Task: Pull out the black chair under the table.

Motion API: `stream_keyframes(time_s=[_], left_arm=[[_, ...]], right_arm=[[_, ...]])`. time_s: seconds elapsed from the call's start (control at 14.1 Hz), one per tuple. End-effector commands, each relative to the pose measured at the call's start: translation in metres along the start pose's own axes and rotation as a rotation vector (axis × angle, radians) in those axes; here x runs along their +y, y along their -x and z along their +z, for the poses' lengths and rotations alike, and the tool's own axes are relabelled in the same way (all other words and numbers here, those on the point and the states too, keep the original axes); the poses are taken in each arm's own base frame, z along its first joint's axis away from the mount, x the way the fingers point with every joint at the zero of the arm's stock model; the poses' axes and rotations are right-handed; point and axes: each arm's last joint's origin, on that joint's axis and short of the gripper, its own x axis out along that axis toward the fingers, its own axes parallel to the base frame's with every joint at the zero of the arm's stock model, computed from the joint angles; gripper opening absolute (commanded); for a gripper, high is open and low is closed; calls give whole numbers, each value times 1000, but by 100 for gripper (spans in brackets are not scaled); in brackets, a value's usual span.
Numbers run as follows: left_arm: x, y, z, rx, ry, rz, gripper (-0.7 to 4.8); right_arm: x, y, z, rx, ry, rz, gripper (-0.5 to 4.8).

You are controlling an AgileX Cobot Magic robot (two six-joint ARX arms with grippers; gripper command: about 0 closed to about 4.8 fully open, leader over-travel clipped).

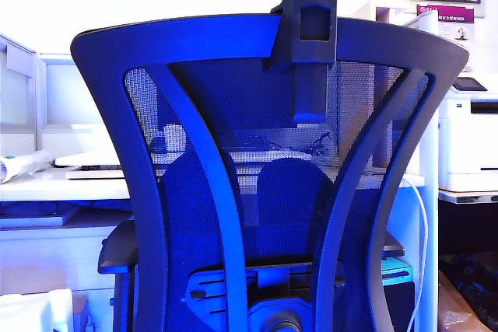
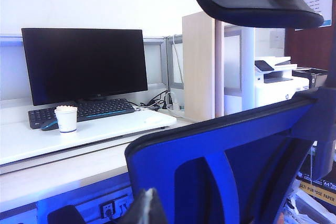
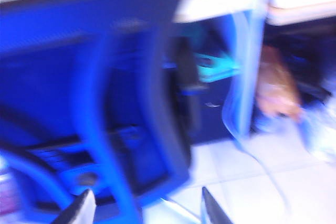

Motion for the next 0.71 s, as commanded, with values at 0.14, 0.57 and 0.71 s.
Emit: stream_keyframes(time_s=[0.14, 0.57, 0.71], left_arm=[[4, 1, -8, 69, 21, 129, -6], [10, 4, -23, 243, -105, 316, -6], [12, 8, -33, 351, -111, 386, -6]], right_arm=[[-14, -17, -36, 5, -18, -24, -6], [-21, -26, -79, 0, -18, -24, -5], [-21, -25, -79, 3, -5, -27, -6]])
